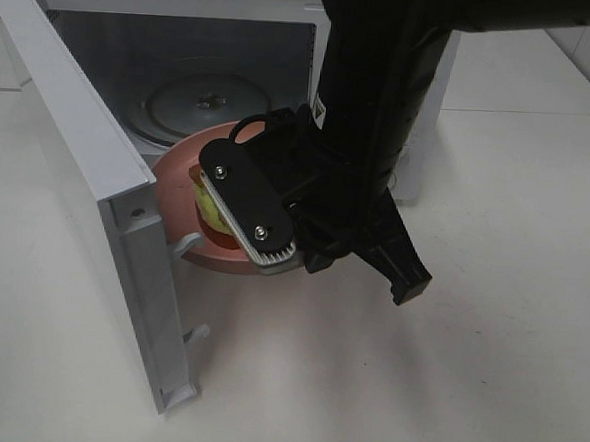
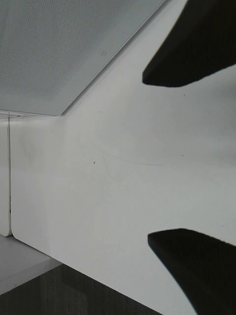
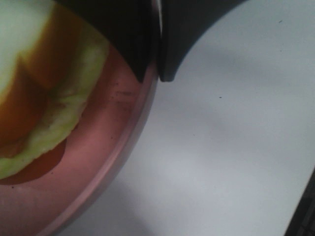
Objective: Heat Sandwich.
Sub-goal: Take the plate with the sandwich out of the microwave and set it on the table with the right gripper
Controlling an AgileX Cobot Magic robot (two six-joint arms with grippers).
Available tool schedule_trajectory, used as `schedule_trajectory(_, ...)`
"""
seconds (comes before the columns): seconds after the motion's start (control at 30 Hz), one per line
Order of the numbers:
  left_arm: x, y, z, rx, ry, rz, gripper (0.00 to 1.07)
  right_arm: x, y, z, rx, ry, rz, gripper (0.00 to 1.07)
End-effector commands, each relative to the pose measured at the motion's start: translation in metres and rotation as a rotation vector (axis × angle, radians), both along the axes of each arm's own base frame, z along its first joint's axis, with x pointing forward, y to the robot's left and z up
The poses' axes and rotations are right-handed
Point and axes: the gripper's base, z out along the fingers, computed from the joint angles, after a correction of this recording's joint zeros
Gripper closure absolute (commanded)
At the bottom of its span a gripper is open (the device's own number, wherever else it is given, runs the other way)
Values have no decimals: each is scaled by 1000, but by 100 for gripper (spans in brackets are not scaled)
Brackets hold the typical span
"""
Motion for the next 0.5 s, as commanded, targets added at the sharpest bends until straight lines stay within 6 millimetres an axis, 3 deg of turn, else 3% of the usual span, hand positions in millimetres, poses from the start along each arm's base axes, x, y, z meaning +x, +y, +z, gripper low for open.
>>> schedule_trajectory(0.03, -1, 0, 2, -1, -15, 0, 33, -13, -4, 10, 33, -23, -1, 107)
schedule_trajectory(0.23, -1, 0, 2, -1, -15, 0, 33, -38, -16, 14, 36, -16, -5, 107)
schedule_trajectory(0.5, -1, 0, 2, -1, -15, 0, 33, -57, -33, 15, 36, -6, -34, 107)
